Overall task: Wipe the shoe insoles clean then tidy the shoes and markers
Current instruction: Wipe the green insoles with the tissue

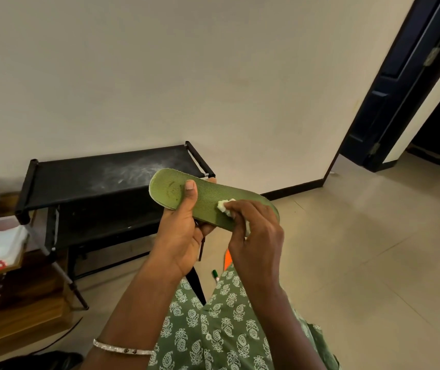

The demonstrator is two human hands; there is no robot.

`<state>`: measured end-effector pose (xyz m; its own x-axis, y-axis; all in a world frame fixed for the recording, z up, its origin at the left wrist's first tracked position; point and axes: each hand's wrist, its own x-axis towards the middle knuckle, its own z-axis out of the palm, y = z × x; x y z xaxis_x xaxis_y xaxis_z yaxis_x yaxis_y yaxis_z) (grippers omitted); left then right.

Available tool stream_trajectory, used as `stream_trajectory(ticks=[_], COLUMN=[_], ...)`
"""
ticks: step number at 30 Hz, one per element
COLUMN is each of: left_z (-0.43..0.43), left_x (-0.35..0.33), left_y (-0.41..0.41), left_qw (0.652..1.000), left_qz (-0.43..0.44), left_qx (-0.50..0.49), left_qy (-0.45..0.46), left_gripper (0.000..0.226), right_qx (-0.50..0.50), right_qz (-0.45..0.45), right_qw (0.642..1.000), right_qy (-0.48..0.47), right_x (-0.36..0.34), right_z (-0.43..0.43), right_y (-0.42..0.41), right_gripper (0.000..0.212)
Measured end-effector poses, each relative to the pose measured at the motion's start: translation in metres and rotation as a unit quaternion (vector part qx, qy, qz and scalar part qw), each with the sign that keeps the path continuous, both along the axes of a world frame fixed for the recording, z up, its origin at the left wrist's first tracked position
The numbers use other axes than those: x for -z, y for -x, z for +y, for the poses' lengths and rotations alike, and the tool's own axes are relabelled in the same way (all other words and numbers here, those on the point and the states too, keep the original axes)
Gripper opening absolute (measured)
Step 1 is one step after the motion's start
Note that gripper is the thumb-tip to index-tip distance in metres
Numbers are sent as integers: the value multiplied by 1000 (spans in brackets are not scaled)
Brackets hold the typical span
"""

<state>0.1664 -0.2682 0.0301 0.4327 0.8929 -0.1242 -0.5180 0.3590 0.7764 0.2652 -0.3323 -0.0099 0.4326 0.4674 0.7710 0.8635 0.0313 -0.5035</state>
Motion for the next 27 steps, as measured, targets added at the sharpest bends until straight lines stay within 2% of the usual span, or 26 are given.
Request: stream_trajectory(ticks=[4, 9, 12, 14, 15, 17, 20, 24, 27], left_z=[1, -2, -3, -2, -1, 0, 3, 3, 2], left_x=[3, 5, 3, 1, 1, -1, 0, 2, 4], left_y=[-3, -4, -2, -1, 0, 1, 2, 1, -2], left_qw=[1000, 1000, 1000, 1000, 1000, 1000, 1000, 1000, 1000], left_qz=[5, -2, 7, 10, 12, 13, 5, 17, 19], left_qx=[-7, -3, -2, -3, -2, 1, -11, -15, -15], left_qy=[10, 5, -2, -5, -8, -10, 3, -4, -4], left_gripper=[39, 27, 34, 40, 40, 41, 42, 40, 41], right_qx=[21, -33, -18, 1, -1, -17, -49, -178, -245], right_qz=[-5, -61, -47, 14, 72, 197, 300, 436, 497], right_qw=[1000, 998, 999, 1000, 997, 980, 953, 881, 832], right_qy=[6, -7, -15, -6, 3, 19, -4, -54, -39], right_x=[0, -6, -4, -2, -2, -6, -15, -22, -20], right_z=[1, 2, 1, -1, -3, -7, -15, -17, -15], right_y=[3, 31, 15, -2, -10, -22, -35, -37, -31], right_gripper=[27, 23, 23, 24, 24, 25, 23, 17, 15])
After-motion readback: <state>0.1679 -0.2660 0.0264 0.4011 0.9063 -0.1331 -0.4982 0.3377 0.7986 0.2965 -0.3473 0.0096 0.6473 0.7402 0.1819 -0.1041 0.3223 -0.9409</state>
